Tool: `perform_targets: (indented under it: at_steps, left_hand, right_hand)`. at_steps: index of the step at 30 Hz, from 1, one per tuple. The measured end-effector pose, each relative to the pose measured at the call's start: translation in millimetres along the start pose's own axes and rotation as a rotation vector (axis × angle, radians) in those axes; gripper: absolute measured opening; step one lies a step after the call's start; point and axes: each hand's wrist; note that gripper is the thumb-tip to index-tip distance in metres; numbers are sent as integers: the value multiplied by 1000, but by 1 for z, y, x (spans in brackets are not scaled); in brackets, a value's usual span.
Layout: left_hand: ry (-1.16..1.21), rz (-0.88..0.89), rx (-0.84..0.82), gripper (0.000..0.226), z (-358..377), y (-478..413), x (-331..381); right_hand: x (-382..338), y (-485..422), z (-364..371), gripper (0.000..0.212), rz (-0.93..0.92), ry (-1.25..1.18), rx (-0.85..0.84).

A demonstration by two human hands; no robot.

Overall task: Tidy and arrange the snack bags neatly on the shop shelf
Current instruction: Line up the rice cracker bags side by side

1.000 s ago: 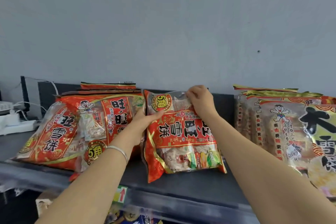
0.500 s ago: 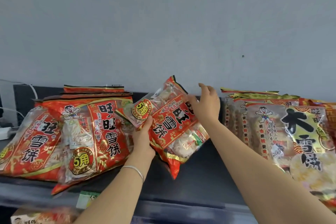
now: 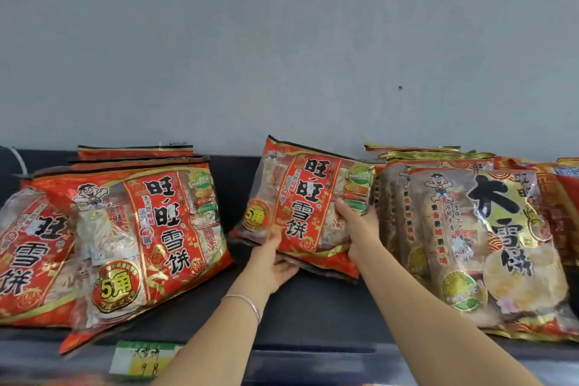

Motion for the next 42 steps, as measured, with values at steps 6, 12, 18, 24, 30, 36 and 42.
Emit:
perform_targets:
  at_steps: [6,12,18,24,30,36,42]
  left_hand:
    - [-594,471,209,23,-3,-1,9]
    - [-1081,852,376,74,-3,-29,9]
    - [-897,758,337,94,-8,-57,10]
    - [-826,784,223,95,-13,-64,2]
    - [-869,808,276,95,-11,-66,5]
    - [-1040,814,323,91,-16,-61,3]
    - [-1125,756,352,91,-19,-60,2]
  right_hand:
    - [12,-15,-3,42,-231,184,-46]
    - [35,-25,8,63,-202,142,73]
    - [44,-34,28,49,-187,175,-13]
    - [48,-51,39,51,-239,261,-40]
    - [50,-53,36,67,-240,269,-93]
    - [55,-43,34,115,-269,656,10]
    - [67,-47,30,140,-344,700,-202]
Point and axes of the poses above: each hand's wrist, its own y-axis away from the middle knuckle, its own z-axis out of the palm, x = y × z, and after that the axes turned 15 degrees about x, right-handed
